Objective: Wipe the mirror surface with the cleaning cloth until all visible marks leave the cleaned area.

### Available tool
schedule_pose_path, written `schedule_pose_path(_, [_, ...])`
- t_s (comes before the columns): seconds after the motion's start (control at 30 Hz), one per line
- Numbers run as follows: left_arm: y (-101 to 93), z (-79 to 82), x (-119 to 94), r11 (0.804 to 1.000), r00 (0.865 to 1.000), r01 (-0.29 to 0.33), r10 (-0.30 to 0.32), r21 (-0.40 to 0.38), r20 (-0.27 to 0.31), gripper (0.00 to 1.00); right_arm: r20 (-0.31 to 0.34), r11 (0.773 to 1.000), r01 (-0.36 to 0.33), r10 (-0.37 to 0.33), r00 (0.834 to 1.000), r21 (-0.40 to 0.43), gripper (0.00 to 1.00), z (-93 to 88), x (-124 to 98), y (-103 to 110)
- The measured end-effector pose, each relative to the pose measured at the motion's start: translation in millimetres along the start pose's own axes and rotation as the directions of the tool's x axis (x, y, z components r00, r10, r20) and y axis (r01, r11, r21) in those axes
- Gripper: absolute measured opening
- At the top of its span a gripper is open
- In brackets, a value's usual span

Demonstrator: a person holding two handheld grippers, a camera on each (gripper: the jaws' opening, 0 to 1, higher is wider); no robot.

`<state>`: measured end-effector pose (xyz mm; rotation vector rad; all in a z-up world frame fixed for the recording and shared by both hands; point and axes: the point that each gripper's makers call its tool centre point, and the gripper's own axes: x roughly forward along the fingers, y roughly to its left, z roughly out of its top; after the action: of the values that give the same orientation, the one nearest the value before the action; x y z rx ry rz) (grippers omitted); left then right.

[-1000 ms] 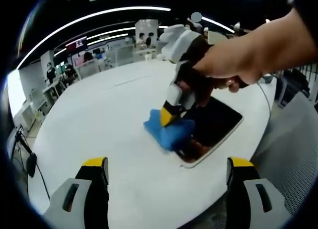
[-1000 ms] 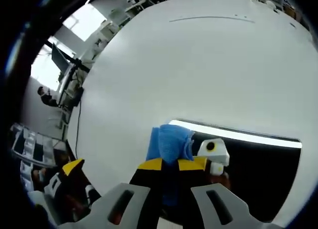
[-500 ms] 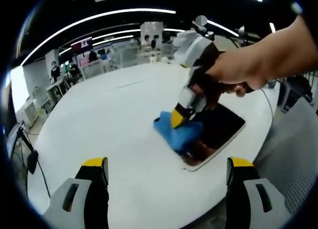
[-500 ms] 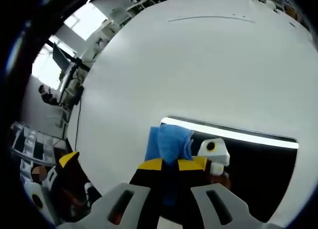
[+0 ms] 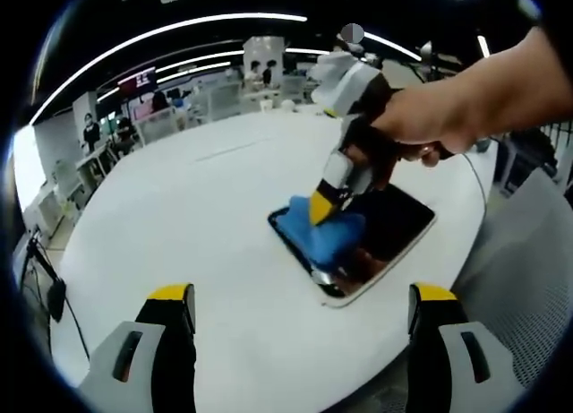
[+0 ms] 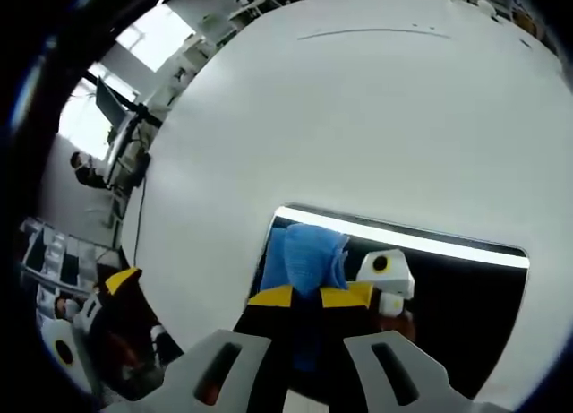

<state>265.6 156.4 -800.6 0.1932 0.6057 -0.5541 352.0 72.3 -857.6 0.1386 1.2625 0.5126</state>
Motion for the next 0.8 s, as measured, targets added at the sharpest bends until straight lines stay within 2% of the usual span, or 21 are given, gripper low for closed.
schedule_pose_path(0.17, [-0.2,6.8,-2.8,0.999,1.0,0.004,-0.003,-0.039,0.018,0.99,0.002,1.0,-0.001,0.001,1.0,0.003,0.03,-2.1,-2.4,-3.3])
schedule_pose_path(0.33, [-11.4,16.3,-4.5,0.998,0.999,0.025,-0.023,-0.054,0.036,0.99,0.005,1.0,-0.005,0.005,1.0,0.008,0.03,-3.9,-4.7,-6.5])
schedule_pose_path(0.4, [-13.1,15.4,-3.4,0.998,0.999,0.022,-0.02,-0.052,0.029,0.99,0.005,1.0,-0.006,0.006,1.0,0.01,0.03,-4.6,-5.7,-8.6])
schedule_pose_path(0.53, [-13.0,6.7,1.2,1.0,1.0,0.011,-0.011,0.007,0.002,0.99,0.006,1.0,-0.004,0.004,1.0,0.012,0.03,-6.0,-7.7,-13.8])
schedule_pose_path(0.73, [-14.6,8.0,2.2,0.999,0.999,0.038,-0.037,-0.02,0.02,0.99,0.005,1.0,-0.004,0.004,1.0,0.024,0.03,-6.7,-10.1,-20.0])
schedule_pose_path(0.8, [-13.3,8.6,1.2,1.0,0.999,0.028,-0.028,-0.011,0.026,0.99,0.006,1.0,0.0,0.0,1.0,0.025,0.03,-7.5,-11.5,-21.0])
